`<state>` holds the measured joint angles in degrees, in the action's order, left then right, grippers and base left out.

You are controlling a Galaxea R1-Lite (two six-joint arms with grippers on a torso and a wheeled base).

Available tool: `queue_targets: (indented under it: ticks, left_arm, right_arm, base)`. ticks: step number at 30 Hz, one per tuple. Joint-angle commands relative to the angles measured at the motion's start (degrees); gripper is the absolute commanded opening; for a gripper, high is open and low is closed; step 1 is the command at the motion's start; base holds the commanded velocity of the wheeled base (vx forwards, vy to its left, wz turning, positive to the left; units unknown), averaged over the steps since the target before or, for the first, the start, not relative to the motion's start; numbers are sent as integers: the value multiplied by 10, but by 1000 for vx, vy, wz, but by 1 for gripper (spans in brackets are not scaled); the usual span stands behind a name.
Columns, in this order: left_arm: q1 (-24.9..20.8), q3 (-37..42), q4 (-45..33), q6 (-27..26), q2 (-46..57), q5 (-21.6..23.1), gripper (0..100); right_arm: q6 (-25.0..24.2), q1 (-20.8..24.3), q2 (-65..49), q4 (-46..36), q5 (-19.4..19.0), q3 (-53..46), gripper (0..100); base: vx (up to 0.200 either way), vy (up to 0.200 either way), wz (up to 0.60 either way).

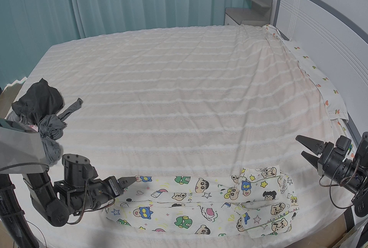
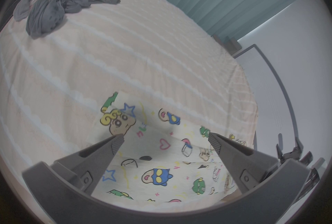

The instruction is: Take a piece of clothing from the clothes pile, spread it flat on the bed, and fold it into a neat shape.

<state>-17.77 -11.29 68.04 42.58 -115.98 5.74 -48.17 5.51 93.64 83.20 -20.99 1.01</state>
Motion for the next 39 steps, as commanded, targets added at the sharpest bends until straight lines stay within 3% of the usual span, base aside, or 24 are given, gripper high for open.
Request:
queue_targets:
  ticks: [1, 8, 17, 26, 32, 39]
  left_arm:
    - [-11, -15, 3, -3, -94, -6, 100]
    - [5, -15, 5, -28, -125, -34, 100]
    - [56, 21, -1, -49, -25, -33, 100]
    - [117, 36, -1, -186, 3, -24, 100]
    - [106, 33, -1, -239, -24, 16, 100]
    - [87, 25, 3, -283, -93, 17, 100]
  right_arm:
    - [0, 0, 0, 0, 0, -10, 100]
    - [0, 1, -12, -9, 0, -10, 100]
    - [1, 1, -32, -28, -1, -10, 100]
    - [1, 1, -34, -28, -1, -10, 100]
    - [1, 2, -34, -29, 0, -10, 100]
    - [1, 2, -35, -30, 0, -10, 100]
  base:
    - [0, 0, 0]
    - [0, 0, 0]
    - [0, 0, 0]
    - [0, 0, 0]
    - [0, 0, 0]
    - [0, 0, 0]
